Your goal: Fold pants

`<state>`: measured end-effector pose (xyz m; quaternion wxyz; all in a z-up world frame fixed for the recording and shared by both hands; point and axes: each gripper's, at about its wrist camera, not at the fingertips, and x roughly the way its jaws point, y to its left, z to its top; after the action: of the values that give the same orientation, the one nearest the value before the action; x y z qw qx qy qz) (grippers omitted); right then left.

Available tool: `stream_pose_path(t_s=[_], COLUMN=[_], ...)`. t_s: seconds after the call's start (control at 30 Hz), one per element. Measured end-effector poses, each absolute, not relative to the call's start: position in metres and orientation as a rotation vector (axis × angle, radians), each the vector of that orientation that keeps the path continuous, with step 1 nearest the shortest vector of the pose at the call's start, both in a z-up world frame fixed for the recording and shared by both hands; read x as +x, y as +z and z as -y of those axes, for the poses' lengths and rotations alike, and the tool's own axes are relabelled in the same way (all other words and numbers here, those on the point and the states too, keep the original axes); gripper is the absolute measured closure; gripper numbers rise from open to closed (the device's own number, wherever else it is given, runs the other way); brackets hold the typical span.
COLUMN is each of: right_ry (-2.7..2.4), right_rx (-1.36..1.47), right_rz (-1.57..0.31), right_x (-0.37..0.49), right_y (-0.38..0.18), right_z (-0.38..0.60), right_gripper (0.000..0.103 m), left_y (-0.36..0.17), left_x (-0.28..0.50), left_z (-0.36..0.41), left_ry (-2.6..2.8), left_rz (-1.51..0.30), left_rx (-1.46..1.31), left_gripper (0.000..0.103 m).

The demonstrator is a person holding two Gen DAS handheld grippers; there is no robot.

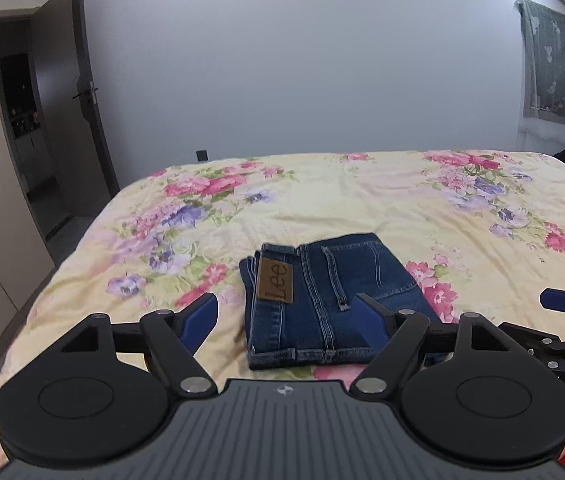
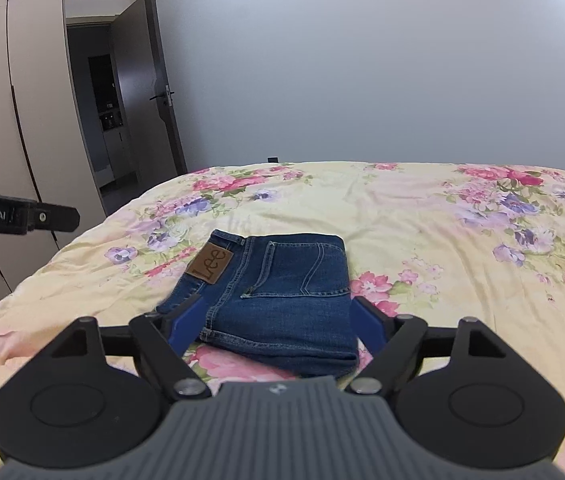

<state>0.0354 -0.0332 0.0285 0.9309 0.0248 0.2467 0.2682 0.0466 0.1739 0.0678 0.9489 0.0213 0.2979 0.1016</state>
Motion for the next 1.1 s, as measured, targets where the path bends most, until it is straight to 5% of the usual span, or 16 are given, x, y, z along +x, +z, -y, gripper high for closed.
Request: stream_pose_path(t_s=[0.4, 1.1], right_ry=[0.539, 0.529], right_rx=[-0.052, -0.020], right_rz=[-0.665, -0.646], right_x=[0.041, 0.041], right_y=[-0.022, -0.018], right_z=[0.004, 0.016], right_gripper=[0.023, 0.023], left_y=[-0.012, -0.013], left_x=[0.045, 0.047], left_z=[-0.160, -0.148], left_ry=[0.301, 0.285], left_rz=[-0.758, -0.783], left_rx=[-0.043, -0.042], left_gripper=[0.014, 0.014])
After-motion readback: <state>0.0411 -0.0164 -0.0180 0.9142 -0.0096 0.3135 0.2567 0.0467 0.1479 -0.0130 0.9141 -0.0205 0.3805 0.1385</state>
